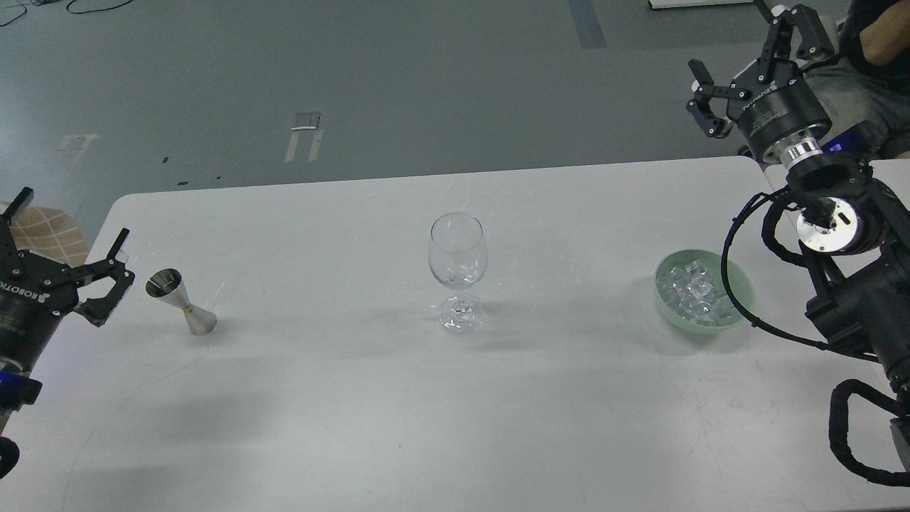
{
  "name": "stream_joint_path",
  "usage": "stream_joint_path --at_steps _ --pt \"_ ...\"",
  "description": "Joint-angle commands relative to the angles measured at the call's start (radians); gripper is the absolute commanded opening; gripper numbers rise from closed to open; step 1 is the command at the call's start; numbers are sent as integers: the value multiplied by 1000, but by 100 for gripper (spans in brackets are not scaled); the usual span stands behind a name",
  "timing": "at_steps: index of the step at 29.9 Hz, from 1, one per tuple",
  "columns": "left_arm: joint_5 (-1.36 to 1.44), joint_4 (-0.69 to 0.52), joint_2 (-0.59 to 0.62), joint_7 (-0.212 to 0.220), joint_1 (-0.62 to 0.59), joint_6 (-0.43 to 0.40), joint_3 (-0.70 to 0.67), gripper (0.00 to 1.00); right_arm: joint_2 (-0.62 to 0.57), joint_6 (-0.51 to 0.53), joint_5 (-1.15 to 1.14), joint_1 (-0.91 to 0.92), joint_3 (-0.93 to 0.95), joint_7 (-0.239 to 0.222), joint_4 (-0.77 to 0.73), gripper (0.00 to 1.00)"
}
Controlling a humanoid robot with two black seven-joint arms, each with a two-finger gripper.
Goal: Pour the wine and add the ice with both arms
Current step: 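Lower the left gripper beside the metal jigger cup and open it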
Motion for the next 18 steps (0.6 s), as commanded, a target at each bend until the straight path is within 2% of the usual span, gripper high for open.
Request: stream_joint_path --at_steps 1,4,9,14,18 --pt "-46 -59 -11 4 130 0 -44 99 1 0 0 0 0 0 0 100" --pt "-46 -96 -32 2 220 -3 -83 98 -1 0 0 0 0 0 0 100" --pt "-46 -99 -109 8 277 -3 -122 98 1 0 0 -1 0 0 0 100" --pt "-49 -99 -187 80 294 19 -122 98 8 -1 -2 -3 0 -1 0 100" --pt "-44 -98 -239 113 290 62 -111 98 10 -5 -3 -1 0 -1 0 100"
